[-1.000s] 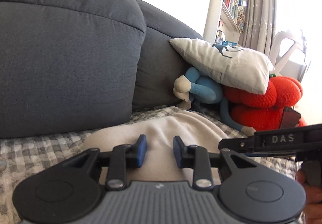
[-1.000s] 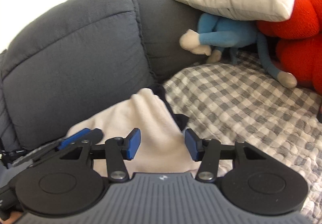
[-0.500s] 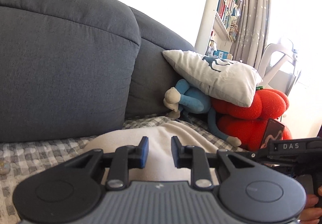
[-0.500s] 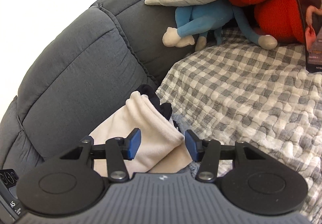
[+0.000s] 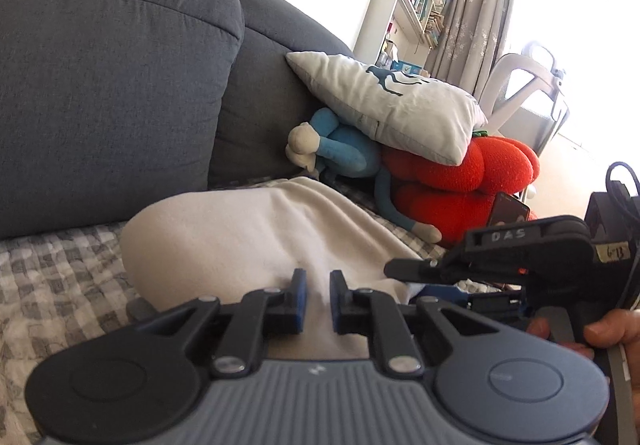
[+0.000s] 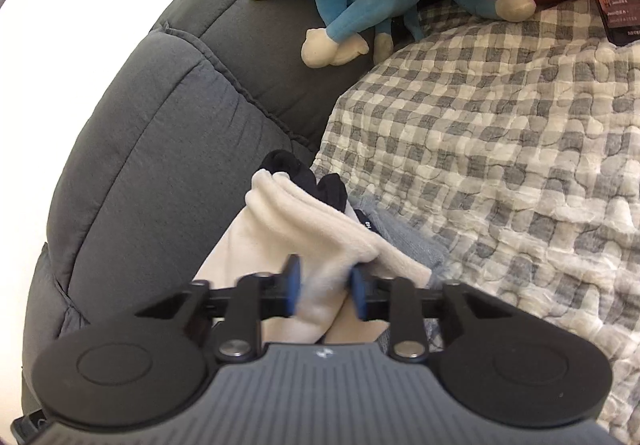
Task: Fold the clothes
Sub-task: 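Lower the bundle onto the grey cloth and open both tools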
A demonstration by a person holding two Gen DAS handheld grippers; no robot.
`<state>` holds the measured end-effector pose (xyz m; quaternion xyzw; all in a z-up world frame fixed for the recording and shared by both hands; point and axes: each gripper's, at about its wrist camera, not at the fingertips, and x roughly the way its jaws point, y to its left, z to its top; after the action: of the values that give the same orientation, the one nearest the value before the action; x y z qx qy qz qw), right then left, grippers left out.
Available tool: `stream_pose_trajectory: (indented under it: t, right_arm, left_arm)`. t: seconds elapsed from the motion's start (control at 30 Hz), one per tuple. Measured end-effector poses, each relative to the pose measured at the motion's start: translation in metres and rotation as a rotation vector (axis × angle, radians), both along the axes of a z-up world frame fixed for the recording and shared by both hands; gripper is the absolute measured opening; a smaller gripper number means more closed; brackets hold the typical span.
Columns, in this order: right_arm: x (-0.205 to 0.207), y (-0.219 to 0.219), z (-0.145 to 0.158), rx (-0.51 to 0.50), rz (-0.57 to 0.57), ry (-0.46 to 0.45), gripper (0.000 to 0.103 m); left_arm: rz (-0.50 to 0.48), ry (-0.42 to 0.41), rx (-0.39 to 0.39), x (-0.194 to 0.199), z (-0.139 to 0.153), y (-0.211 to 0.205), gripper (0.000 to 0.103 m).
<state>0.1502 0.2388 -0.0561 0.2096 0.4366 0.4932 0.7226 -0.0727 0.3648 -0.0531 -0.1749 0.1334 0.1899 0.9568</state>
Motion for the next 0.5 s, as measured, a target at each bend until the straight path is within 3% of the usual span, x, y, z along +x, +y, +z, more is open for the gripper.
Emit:
stream_pose_trajectory:
  t: [0.2, 0.33, 0.5]
  right_arm:
    - [-0.006, -0.017, 0.015, 0.026, -0.07, -0.083, 0.01]
    - [-0.009, -0.009, 0.002, -0.063, -0.062, -0.131, 0.01]
    - [-0.018, -0.004, -0.002, -0.088, -0.061, -0.189, 0.014]
  left_arm:
    - [-0.012, -0.035, 0.029, -0.003, 0.017, -0.001, 0.012]
    - [0.028, -0.054, 0.069, -0.004, 0.025, 0.004, 0.012]
    - [0.046, 0.003, 0.062, 0.007, 0.014, 0.016, 0.012]
